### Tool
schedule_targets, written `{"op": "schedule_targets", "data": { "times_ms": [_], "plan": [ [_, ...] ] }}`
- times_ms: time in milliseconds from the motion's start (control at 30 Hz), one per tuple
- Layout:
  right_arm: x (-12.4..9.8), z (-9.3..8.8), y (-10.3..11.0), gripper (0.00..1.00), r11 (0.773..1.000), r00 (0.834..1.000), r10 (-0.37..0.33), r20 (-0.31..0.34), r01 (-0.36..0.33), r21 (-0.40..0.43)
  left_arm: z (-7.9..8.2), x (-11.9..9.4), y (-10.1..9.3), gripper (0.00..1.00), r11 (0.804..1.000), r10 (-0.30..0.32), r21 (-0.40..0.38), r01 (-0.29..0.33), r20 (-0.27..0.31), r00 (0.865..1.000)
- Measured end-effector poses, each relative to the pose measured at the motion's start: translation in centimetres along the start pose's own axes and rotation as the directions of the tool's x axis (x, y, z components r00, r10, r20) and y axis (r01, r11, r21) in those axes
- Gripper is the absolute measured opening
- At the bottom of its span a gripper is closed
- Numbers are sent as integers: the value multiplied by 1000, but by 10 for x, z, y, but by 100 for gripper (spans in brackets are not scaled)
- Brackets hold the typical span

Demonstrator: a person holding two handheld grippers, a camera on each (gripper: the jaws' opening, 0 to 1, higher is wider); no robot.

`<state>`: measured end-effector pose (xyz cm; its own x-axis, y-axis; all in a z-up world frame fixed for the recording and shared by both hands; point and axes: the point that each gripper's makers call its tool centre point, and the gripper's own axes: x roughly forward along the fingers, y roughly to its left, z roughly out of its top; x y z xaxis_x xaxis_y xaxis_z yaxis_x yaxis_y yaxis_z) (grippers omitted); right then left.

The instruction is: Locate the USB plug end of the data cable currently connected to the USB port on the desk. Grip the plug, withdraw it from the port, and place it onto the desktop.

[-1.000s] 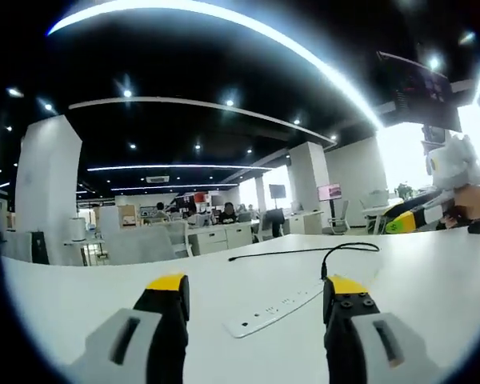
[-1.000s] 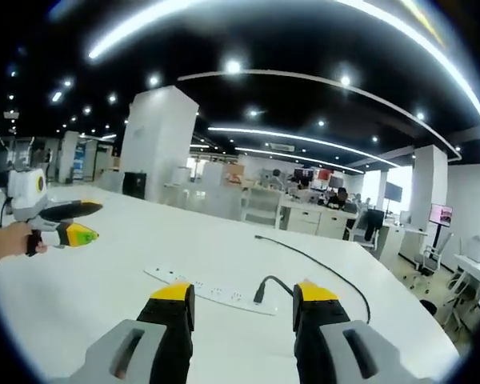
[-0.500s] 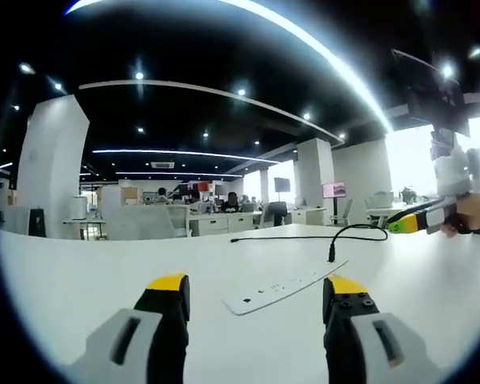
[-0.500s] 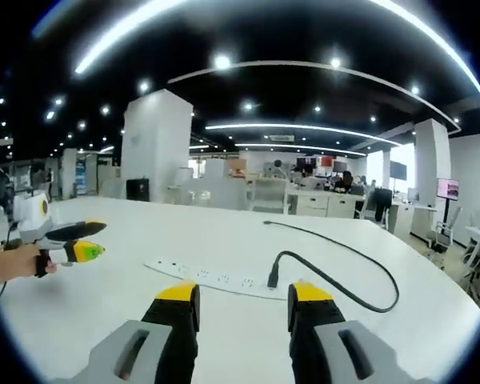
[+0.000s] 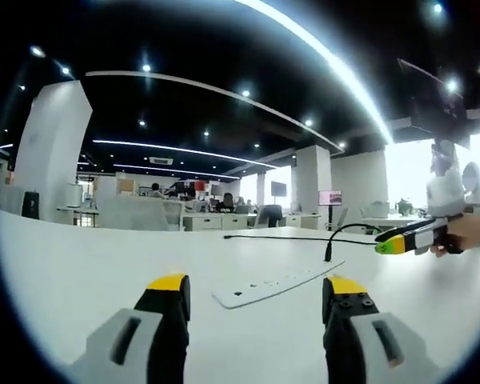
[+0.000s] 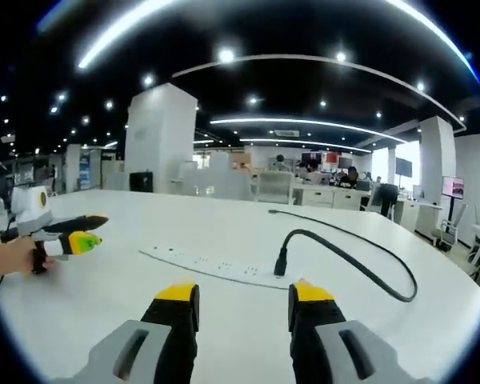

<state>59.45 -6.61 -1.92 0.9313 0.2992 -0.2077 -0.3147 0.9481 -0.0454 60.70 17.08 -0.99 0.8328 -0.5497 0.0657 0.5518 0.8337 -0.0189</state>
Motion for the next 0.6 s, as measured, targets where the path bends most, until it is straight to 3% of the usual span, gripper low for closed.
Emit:
{"op": "schedule_targets", "data": {
  "times_ms": [100, 600],
  "plan": [
    [5, 1, -7, 46, 999, 1000, -8, 17, 7, 41, 2, 2, -7, 67, 1000, -23, 6, 23, 16, 1000],
    [15, -5, -24, 46, 999, 999, -32, 27, 31, 31, -6, 17, -22, 68, 993, -100, 68, 99, 9, 995]
  ]
}}
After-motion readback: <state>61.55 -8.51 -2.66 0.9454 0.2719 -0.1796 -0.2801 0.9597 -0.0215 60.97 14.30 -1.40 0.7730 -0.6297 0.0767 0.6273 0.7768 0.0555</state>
